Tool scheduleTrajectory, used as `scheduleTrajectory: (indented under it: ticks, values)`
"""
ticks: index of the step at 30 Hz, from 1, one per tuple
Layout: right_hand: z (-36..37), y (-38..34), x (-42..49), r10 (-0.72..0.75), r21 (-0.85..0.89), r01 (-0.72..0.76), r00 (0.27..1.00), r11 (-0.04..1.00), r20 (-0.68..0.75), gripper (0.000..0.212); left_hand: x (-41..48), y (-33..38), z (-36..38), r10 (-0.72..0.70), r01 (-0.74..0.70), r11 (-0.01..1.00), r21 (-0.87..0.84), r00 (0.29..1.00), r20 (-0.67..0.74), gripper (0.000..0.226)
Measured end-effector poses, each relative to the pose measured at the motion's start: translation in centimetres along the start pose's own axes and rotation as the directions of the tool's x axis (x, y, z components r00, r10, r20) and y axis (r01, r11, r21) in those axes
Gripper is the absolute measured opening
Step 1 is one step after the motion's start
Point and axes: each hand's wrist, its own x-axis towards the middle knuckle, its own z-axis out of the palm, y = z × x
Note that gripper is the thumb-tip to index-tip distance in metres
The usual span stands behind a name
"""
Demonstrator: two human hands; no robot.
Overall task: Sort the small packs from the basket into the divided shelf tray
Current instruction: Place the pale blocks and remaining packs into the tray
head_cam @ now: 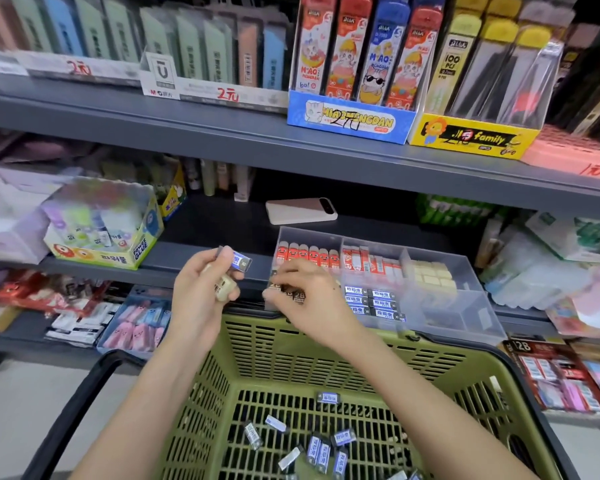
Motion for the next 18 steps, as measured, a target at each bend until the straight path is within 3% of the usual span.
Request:
scheduleTrajectory:
  ticks: [6,12,16,18]
  values:
    - [-1.0,0.3,0.4,0.134,0.056,-0.136,0.99,0.989,0.04,0.016,-0.1,-0.1,-0.1,-0.01,0.01,1.0,-0.005,1.0,0.003,0.024]
    - [-0.9,0.1,0.8,0.162,0.082,-0.164,0.986,0.983,0.037,0.015,-0.1,0.1,0.1,-0.029,0.029,1.0,0.0,1.0,0.003,0.03]
    - [-0.8,0.1,0.1,0.115,0.033,-0.113,0.992,0.993,-0.047,0.015,-0.4,0.5,0.6,-0.024,0.023,0.999,0.035,0.999,0.027,0.029]
    - [-1.1,-0.5,-0.3,0.123,0.17,-0.106,0.988,0.98,-0.096,0.014,-0.8,0.8,0.9,-0.011,0.006,0.998,0.067,0.998,0.066,0.024]
